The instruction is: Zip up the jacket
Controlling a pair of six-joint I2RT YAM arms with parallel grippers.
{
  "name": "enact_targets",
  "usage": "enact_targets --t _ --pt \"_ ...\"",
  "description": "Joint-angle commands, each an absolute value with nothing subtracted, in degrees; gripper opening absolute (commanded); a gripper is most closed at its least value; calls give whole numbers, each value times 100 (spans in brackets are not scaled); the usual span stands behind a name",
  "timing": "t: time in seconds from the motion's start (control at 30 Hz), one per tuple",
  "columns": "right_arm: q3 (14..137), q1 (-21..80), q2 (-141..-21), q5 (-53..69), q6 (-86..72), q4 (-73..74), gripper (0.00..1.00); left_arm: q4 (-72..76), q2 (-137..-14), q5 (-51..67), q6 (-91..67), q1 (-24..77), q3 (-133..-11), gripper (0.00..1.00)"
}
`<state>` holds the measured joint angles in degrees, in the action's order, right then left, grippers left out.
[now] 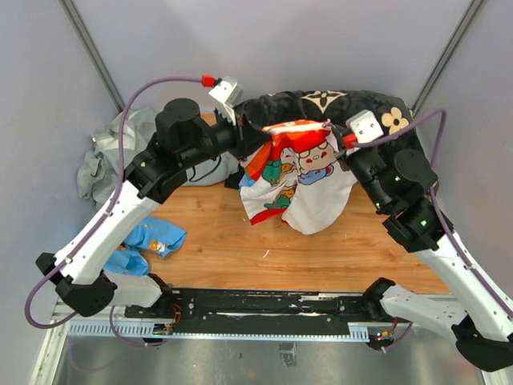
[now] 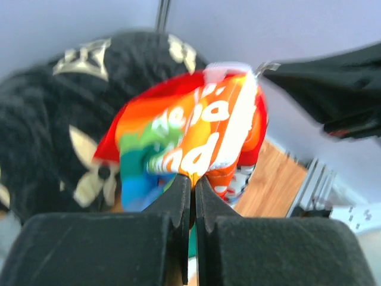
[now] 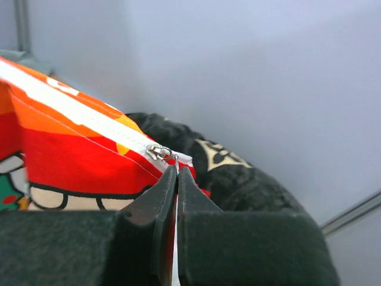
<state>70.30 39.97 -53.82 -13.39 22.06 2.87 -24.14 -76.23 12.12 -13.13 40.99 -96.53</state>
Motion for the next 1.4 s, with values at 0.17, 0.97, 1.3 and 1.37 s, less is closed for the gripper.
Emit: enact_targets --t 0.17,0.97,1.3,1.37 --pt "4982 3914 -5157 364 482 528 1 -1225 -6595 991 -1589 4061 -5704 0" --pt "3606 3929 -4676 -1282 3 764 1 -377 -5641 1184 -2830 4069 -2964 0" --pt "3747 3581 -4394 -2410 -47 993 1 -1140 -4819 430 -3178 4069 -2979 0" --pt "3724 3390 -4327 -2292 -146 1017 1 -1193 -4759 323 -3214 4069 -2961 0"
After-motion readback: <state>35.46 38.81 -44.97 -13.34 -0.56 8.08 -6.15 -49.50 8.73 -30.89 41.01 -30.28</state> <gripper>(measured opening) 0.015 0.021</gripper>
